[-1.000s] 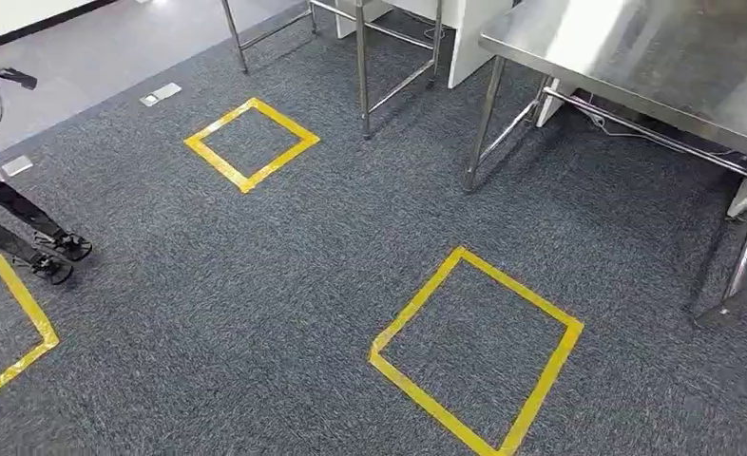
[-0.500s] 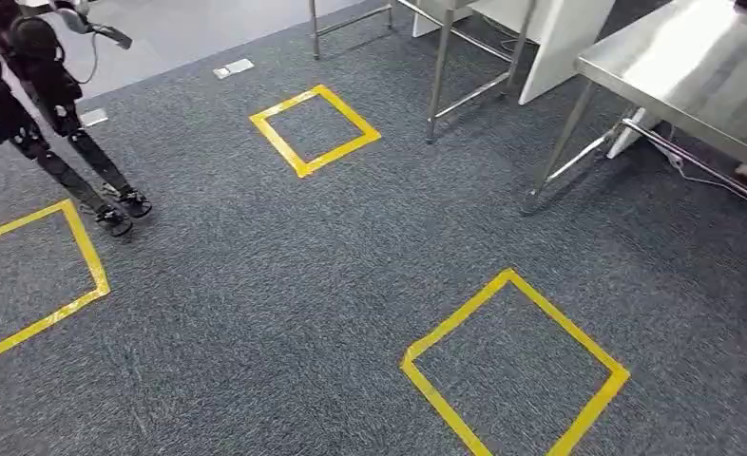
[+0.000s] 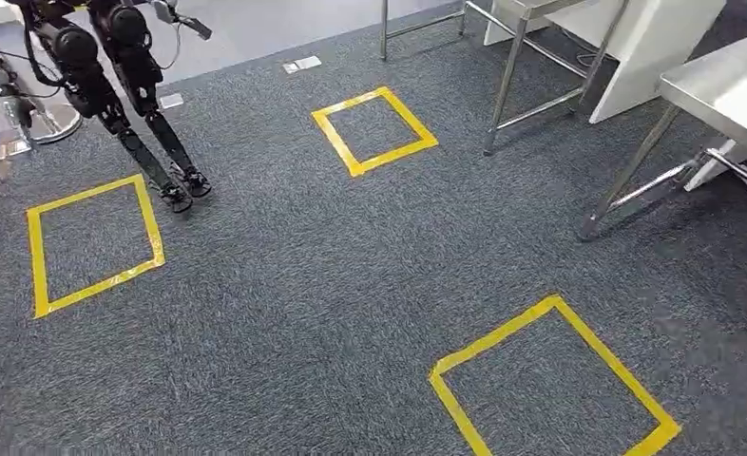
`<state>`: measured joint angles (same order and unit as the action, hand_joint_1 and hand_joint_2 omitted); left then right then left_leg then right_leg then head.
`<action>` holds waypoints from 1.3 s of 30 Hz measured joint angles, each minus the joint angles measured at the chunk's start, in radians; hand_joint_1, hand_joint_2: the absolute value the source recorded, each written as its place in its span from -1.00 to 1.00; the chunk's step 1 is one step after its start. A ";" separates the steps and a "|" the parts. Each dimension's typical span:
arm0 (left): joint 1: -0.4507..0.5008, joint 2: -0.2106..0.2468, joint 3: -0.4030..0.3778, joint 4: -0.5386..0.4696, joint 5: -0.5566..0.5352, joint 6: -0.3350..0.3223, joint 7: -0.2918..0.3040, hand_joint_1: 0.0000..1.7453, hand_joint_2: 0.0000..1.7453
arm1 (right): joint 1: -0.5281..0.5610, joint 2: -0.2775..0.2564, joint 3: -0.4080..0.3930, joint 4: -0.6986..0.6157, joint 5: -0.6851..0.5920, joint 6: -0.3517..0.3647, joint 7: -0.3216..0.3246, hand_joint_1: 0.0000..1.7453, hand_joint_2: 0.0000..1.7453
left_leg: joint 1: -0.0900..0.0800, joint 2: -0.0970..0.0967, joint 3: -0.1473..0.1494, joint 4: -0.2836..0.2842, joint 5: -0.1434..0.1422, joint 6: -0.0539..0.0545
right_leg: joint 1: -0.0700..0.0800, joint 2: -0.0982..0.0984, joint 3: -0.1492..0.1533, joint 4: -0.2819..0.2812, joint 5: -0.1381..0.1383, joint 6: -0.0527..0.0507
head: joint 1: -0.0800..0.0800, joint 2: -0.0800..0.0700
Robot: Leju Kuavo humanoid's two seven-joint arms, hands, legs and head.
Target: Take the parts from the cabinet and place them on the table.
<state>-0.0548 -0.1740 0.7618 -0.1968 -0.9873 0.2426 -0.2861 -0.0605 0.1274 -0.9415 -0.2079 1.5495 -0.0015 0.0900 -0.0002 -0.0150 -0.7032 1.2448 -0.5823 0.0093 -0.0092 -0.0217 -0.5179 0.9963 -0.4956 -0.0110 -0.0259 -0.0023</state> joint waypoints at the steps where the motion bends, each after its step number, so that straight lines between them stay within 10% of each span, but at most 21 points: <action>1: 0.001 0.000 0.000 0.000 0.000 0.000 0.001 -1.00 -1.00 | 0.001 -0.001 0.000 0.000 -0.003 0.000 0.000 -1.00 -1.00 | 0.005 0.001 -0.034 0.062 -0.018 -0.005 | 0.000 -0.016 -0.001 0.000 -0.002 -0.002 | -0.001 0.000; 4: 0.007 0.001 0.007 0.000 0.006 0.004 0.013 -1.00 -1.00 | -0.003 0.000 0.000 0.000 -0.005 0.005 -0.002 -1.00 -1.00 | 0.020 0.018 0.011 -0.033 0.061 -0.015 | -0.001 -0.053 0.000 0.000 -0.007 -0.001 | -0.002 0.000; 7: 0.002 0.003 0.018 0.000 0.019 0.009 0.012 -1.00 -1.00 | -0.007 0.000 0.000 0.000 -0.004 0.020 -0.002 -1.00 -1.00 | 0.017 0.102 0.118 -0.219 0.119 -0.011 | 0.012 -0.081 0.005 0.002 -0.021 0.017 | -0.002 0.000; 11: 0.005 0.010 0.040 0.000 0.040 0.023 0.000 -1.00 -1.00 | -0.022 0.003 0.003 0.000 0.009 0.039 0.003 -1.00 -1.00 | 0.002 0.049 0.117 -0.230 0.120 0.023 | 0.015 -0.125 0.035 -0.004 -0.031 0.043 | 0.005 0.000; 14: 0.004 0.015 0.056 0.000 0.047 0.028 -0.006 -1.00 -1.00 | -0.024 0.010 0.008 0.001 0.010 0.039 0.002 -1.00 -1.00 | 0.011 0.019 0.124 -0.241 0.132 0.042 | 0.000 -0.007 -0.036 0.138 -0.106 0.031 | 0.011 0.000; 17: 0.005 0.016 0.067 0.000 0.051 0.025 -0.010 -1.00 -1.00 | -0.022 0.012 0.008 0.002 0.004 0.037 -0.002 -1.00 -1.00 | 0.008 -0.030 0.124 -0.239 0.132 0.043 | -0.001 0.017 -0.144 0.337 -0.162 0.033 | 0.010 0.000; 19: 0.007 0.018 0.073 0.000 0.056 0.023 -0.010 -1.00 -1.00 | -0.025 0.012 0.008 0.002 0.000 0.036 -0.005 -1.00 -1.00 | 0.008 -0.060 0.127 -0.239 0.131 0.042 | -0.001 0.020 -0.122 0.264 -0.112 0.052 | 0.011 0.000; 21: 0.006 0.018 0.081 0.000 0.059 0.022 -0.011 -1.00 -1.00 | -0.026 0.011 0.007 0.002 -0.005 0.033 -0.011 -1.00 -1.00 | 0.009 -0.092 0.131 -0.238 0.130 0.039 | -0.010 0.062 -0.042 0.069 -0.023 0.068 | 0.011 0.000; 22: 0.005 0.018 0.084 0.000 0.062 0.022 -0.012 -1.00 -1.00 | -0.026 0.011 0.007 0.002 -0.006 0.033 -0.013 -1.00 -1.00 | 0.002 -0.104 0.127 -0.232 0.127 0.032 | -0.011 0.106 -0.030 0.015 -0.005 0.066 | 0.013 0.000; 26: 0.010 0.022 0.096 0.000 0.069 0.019 -0.016 -1.00 -1.00 | -0.037 0.014 0.008 0.002 -0.005 0.030 -0.016 -1.00 -1.00 | 0.009 -0.142 0.119 -0.237 0.127 0.006 | -0.008 0.068 -0.016 0.012 0.005 0.023 | 0.011 0.000; 29: 0.004 0.023 0.109 0.000 0.092 0.014 -0.039 -1.00 -1.00 | -0.037 0.019 0.010 0.002 0.002 0.030 -0.011 -1.00 -1.00 | 0.008 -0.011 0.069 -0.128 0.054 -0.004 | -0.011 0.033 -0.015 0.007 0.009 0.002 | 0.000 0.000; 32: 0.001 0.023 0.123 0.000 0.098 0.010 -0.050 -1.00 -1.00 | -0.033 0.016 0.015 0.002 0.008 0.030 0.002 -1.00 -1.00 | 0.015 0.005 -0.034 0.069 -0.022 -0.016 | -0.003 -0.017 -0.015 0.007 0.003 -0.005 | 0.000 0.000; 35: 0.005 0.023 0.129 0.000 0.096 0.010 -0.036 -1.00 -1.00 | -0.039 0.014 0.016 0.002 0.002 0.030 0.005 -1.00 -1.00 | 0.020 0.023 0.030 -0.060 0.069 -0.018 | -0.003 -0.050 -0.009 0.008 -0.002 -0.004 | 0.000 0.000; 37: 0.002 0.023 0.129 0.000 0.086 0.003 -0.034 -1.00 -1.00 | -0.039 0.015 0.016 0.002 -0.008 0.030 0.008 -1.00 -1.00 | 0.016 0.112 0.112 -0.199 0.116 -0.009 | 0.002 -0.068 0.000 0.007 -0.010 0.005 | -0.001 0.000; 39: -0.008 0.025 0.129 0.000 0.075 -0.005 -0.034 -1.00 -1.00 | -0.037 0.016 0.015 0.002 -0.017 0.027 0.018 -1.00 -1.00 | 0.009 0.091 0.117 -0.218 0.112 0.002 | 0.011 -0.091 -0.001 0.008 -0.021 0.017 | 0.007 0.000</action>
<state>-0.0627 -0.1492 0.8904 -0.1972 -0.9125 0.2373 -0.3201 -0.0980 0.1438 -0.9266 -0.2056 1.5320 0.0260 0.1075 0.0088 0.0756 -0.5863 1.0267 -0.4700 0.0116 0.0021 -0.1128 -0.5185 1.0044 -0.5162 0.0062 -0.0194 -0.0023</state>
